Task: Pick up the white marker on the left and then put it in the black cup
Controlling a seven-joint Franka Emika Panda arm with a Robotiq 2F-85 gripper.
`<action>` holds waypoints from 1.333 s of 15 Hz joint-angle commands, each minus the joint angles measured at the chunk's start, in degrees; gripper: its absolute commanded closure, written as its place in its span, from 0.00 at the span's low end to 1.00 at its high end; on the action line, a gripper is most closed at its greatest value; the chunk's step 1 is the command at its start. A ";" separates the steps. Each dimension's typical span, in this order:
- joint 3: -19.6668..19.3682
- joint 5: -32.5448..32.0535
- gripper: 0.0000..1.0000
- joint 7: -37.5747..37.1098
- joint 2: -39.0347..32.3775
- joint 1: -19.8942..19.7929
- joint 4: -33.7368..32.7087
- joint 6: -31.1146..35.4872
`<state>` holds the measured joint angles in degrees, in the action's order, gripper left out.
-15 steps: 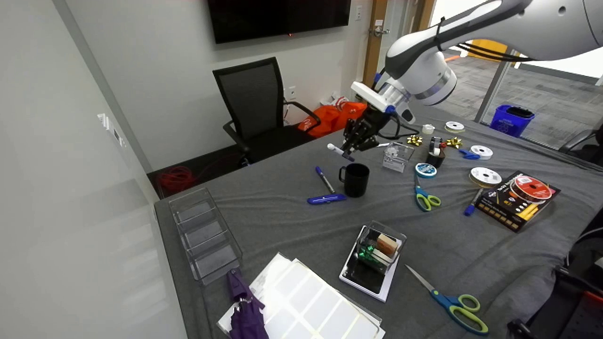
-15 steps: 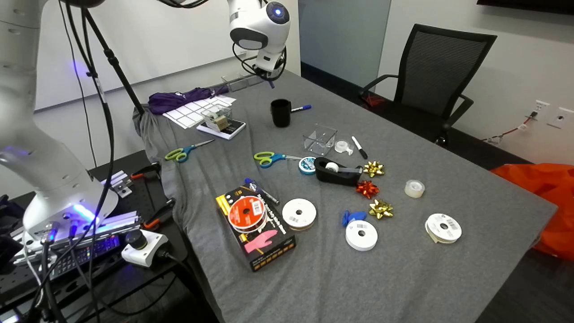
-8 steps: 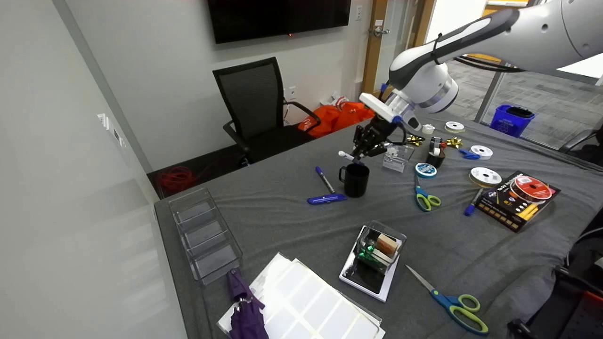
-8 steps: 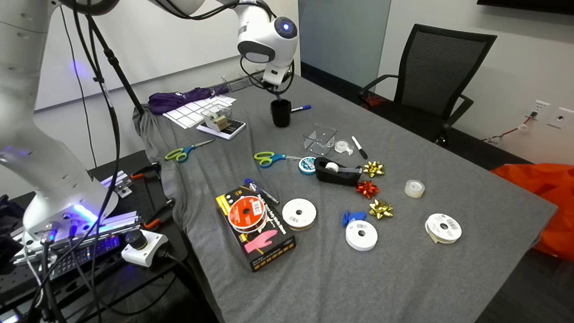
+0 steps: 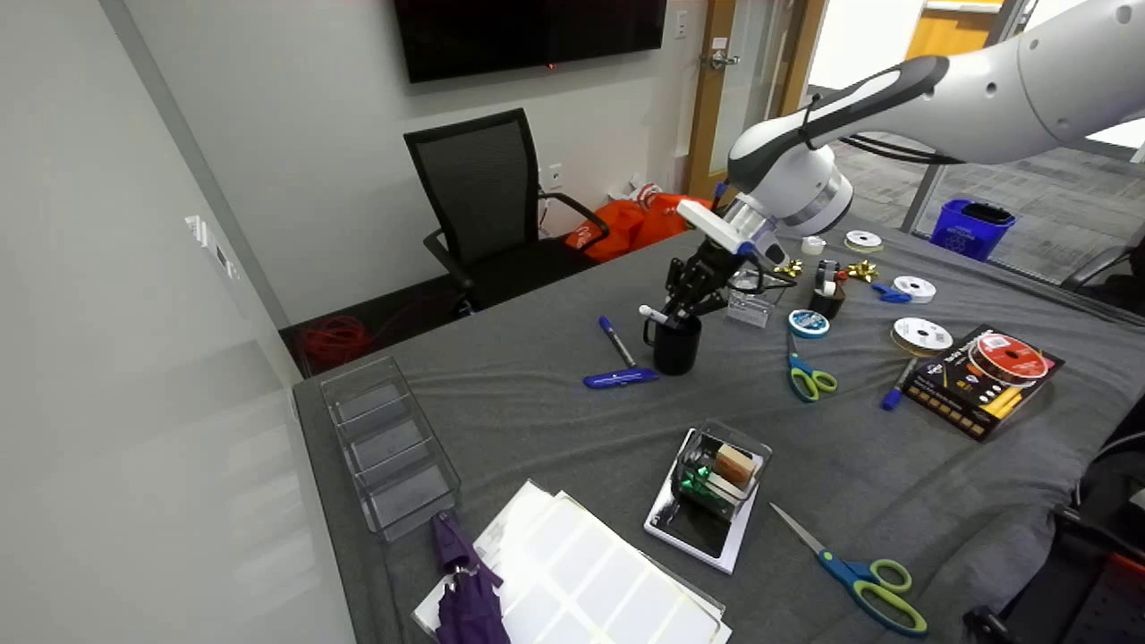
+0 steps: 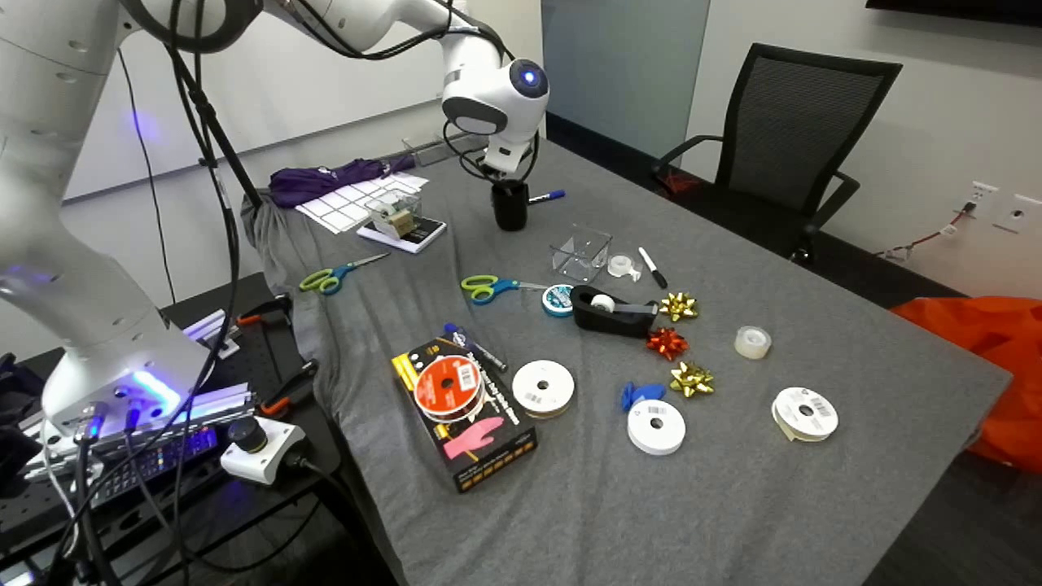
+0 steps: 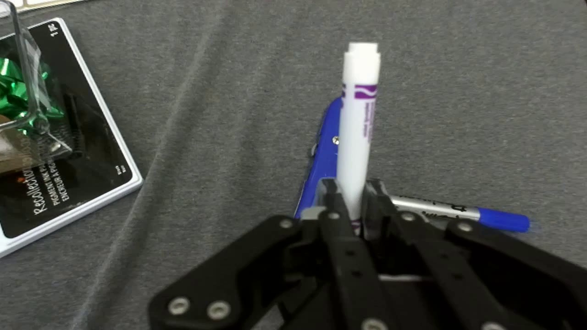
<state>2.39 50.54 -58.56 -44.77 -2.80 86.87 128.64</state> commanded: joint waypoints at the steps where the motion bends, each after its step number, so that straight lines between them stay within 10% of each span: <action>1: 1.02 2.97 0.96 3.21 -2.31 -1.69 -3.45 -3.37; 13: -1.73 0.46 0.96 1.55 -3.23 -0.99 -5.38 -7.14; 14: -1.99 0.28 0.58 1.39 -3.18 -0.93 -5.40 -7.59; 20: -2.51 0.31 0.23 1.32 -3.25 -0.88 -5.73 -8.00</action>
<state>0.15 51.45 -57.04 -47.17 -3.41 82.83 122.48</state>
